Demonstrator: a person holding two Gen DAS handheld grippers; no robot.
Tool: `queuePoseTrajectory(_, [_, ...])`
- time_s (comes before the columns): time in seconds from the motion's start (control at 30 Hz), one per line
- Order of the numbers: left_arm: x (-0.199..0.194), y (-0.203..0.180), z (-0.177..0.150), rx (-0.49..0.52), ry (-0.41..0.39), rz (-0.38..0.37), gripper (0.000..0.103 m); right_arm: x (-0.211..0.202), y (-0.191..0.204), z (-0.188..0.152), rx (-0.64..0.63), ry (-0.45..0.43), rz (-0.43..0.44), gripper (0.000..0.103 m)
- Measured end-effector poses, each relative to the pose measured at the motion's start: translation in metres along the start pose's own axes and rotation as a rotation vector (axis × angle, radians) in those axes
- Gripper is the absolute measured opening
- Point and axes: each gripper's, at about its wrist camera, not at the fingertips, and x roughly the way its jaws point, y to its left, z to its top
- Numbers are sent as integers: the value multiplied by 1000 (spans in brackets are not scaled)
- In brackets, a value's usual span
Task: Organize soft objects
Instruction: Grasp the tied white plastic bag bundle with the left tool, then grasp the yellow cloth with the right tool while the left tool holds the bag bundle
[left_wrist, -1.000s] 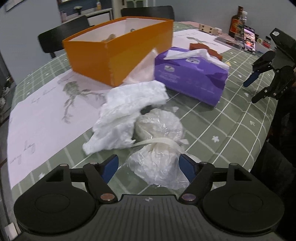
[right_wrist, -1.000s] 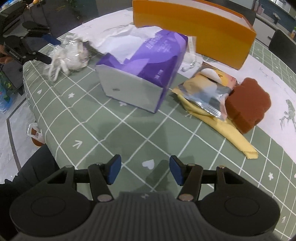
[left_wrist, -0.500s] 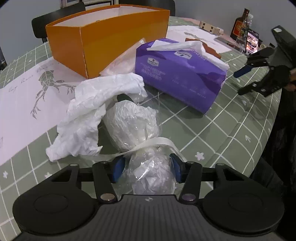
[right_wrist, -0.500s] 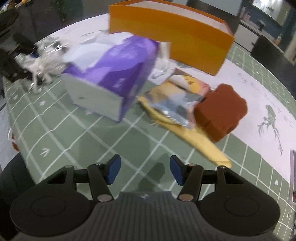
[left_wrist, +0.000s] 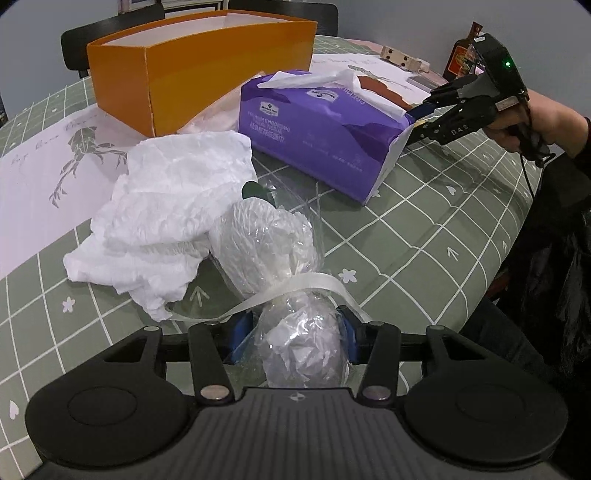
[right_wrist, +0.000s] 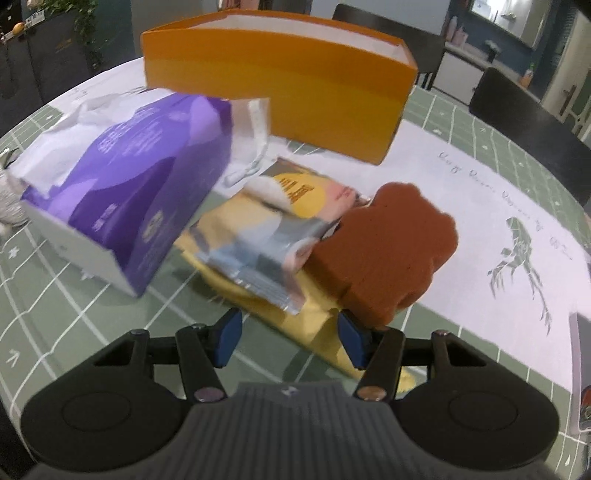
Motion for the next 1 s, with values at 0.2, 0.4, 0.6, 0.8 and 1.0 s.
queuePoseTrajectory(0.2, [2,-2,0,8,1,3,57,2,-5,0,34,-4,57,28])
queuePoseTrajectory(0.4, [2,0,-2,-3,-7,-5,57,-4,4,-3,-13,17,40,0])
queuePoseTrajectory(0.6, [1,1,-2,-8,-8,-11,57,-24,30,-15,-65,87,189,0])
queuePoseTrajectory(0.8, [3,2,-2,-9,-9,-15,57,-50,51,-26,-120,107,238,3])
queuePoseTrajectory(1.0, [3,-1,-1,-8,-10,-4,57,-55,46,-24,-102,38,146,60])
